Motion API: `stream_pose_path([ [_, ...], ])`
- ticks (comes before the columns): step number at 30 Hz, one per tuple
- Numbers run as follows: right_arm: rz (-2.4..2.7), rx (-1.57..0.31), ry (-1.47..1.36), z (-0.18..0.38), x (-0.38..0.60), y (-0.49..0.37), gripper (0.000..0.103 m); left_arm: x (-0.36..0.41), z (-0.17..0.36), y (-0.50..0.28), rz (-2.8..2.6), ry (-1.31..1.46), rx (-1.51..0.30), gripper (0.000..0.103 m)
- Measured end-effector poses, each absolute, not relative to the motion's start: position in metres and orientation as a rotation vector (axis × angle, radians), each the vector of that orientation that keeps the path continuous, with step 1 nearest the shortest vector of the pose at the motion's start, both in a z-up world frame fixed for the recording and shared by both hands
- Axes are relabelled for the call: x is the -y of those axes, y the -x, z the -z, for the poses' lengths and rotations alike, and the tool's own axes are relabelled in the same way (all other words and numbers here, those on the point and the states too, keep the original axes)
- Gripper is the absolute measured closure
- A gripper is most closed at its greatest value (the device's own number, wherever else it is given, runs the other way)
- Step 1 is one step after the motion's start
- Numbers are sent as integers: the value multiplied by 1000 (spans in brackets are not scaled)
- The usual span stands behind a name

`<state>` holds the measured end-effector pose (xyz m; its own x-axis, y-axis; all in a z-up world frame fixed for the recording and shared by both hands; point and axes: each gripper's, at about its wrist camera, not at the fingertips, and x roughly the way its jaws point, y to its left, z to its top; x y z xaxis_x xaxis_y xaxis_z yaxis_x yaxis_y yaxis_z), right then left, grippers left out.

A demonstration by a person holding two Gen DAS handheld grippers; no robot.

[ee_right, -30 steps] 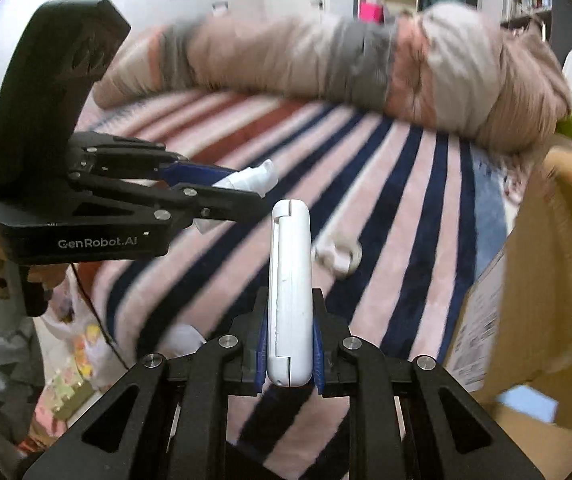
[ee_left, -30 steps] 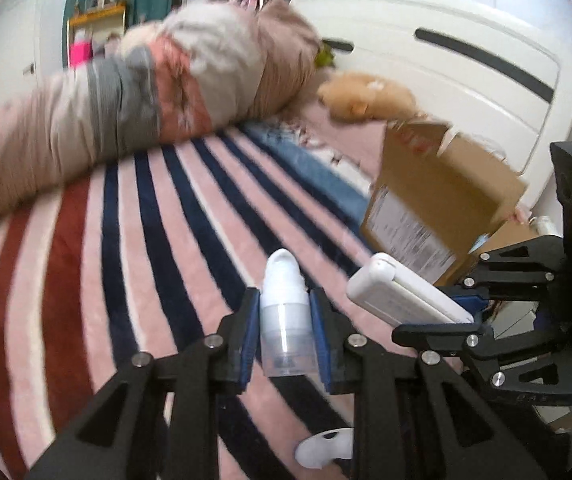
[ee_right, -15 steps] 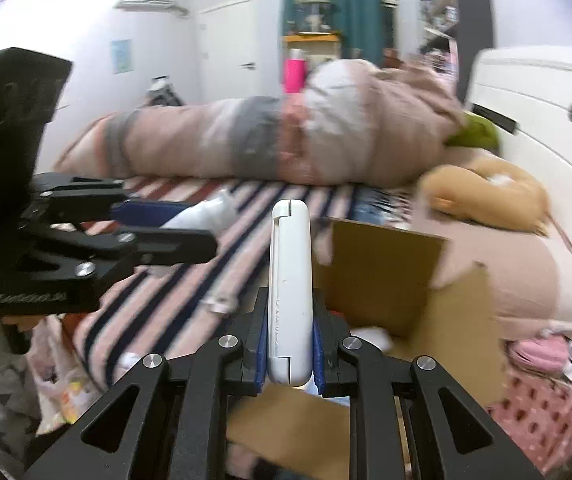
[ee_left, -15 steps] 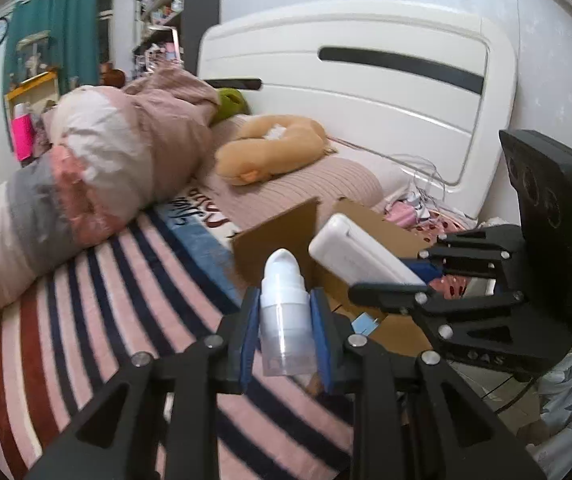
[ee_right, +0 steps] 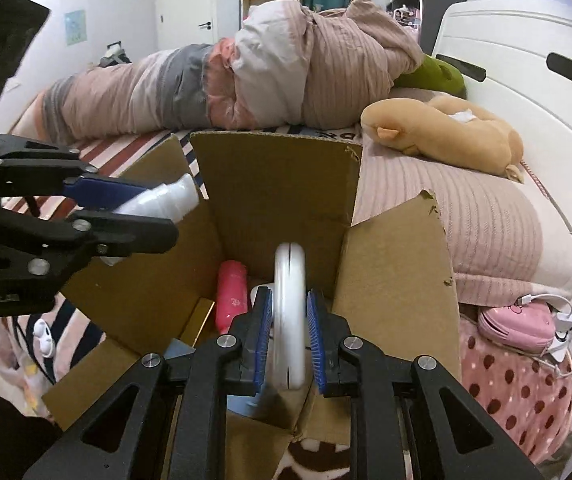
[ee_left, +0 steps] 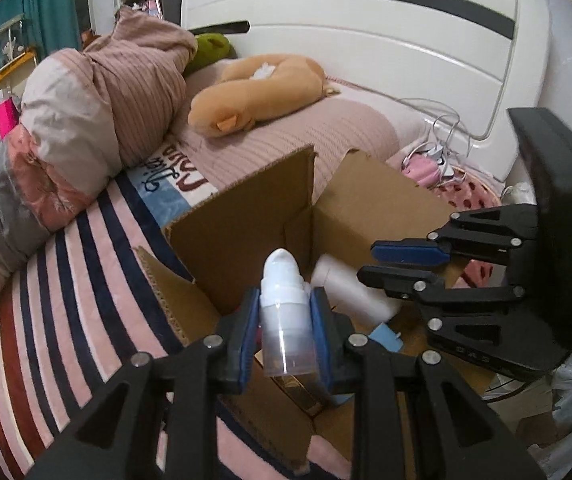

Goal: Organize rigid objects
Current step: 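Lower the power bank and white bottle into the box and open both grippers, then grasp the tape roll with the right gripper while the left grasps the white earbud holder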

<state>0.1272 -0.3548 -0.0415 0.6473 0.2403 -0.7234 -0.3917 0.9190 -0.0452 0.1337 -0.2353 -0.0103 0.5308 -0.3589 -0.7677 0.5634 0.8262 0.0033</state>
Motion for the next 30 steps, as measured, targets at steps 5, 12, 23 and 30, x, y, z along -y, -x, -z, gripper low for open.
stream_pose_path([
  [5,-382,-781,202,40,355,-125,87,239,13,-135,560,-275,-844,80],
  [12,-374,-783,198,36,354,-119,85,230,1,-128,552,-264,-807,57],
  [23,-474,-699,185,-4,307,-87,80,121,-39,-87,400,-168,-697,39],
  [30,-662,-695,183,-6,226,-70,74,37,-8,-58,303,-121,-720,35],
])
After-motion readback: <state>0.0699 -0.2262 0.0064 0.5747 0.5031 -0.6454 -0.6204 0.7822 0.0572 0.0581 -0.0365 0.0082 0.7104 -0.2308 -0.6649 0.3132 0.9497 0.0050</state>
